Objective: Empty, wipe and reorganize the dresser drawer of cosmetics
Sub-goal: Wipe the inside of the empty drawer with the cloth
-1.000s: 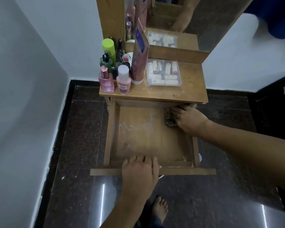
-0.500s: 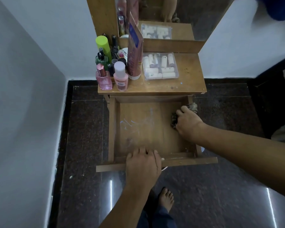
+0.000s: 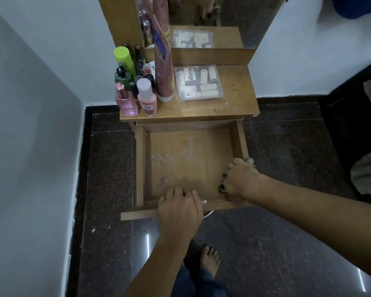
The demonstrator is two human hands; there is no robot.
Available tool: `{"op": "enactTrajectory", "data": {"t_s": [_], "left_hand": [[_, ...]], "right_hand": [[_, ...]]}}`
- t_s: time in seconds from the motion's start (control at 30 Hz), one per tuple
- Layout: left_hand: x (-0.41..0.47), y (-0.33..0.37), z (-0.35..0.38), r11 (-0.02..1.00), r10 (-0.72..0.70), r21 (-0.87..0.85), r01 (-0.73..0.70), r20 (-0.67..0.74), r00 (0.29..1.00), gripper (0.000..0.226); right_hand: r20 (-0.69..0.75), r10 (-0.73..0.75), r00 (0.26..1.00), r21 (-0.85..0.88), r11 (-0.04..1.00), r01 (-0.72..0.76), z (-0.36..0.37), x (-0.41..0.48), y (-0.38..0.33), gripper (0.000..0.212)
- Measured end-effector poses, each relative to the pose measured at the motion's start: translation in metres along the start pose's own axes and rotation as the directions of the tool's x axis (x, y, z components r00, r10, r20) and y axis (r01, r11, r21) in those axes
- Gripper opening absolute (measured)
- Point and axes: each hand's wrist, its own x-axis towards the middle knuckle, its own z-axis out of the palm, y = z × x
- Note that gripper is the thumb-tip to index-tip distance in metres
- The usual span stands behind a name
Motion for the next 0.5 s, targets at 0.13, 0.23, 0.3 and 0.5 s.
{"op": "enactTrajectory", "data": {"t_s": [0.13, 0.23, 0.3, 0.5], "left_hand": [[0.0, 0.001, -0.004, 1.0, -0.01, 0.018, 0.01, -0.011, 1.0, 0.044], [0.001, 0.002, -0.01, 1.0, -0.011, 0.005, 0.011, 0.028, 1.0, 0.045], [0.001, 0.0, -0.015, 1.0, -0.009, -0.023, 0.012, 0.11, 0.994, 0.043], [0.009, -0.018, -0.032, 0.883, -0.147, -0.441, 0.162, 0.068, 0.987, 0.032]], "right_hand": [[0.037, 0.031, 0.999, 0.379, 0.924, -0.043, -0.007, -0.006, 0.0, 0.026], [0.013, -0.013, 1.0, 0.697, 0.717, 0.0, -0.02, -0.016, 0.016, 0.03], [-0.011, -0.013, 1.0, 0.901, 0.434, 0.016, -0.019, -0.019, 0.027, 0.025], [-0.124, 0.21, 0.97, 0.803, -0.553, 0.223, 0.01, -0.025, 0.03, 0.031]]}}
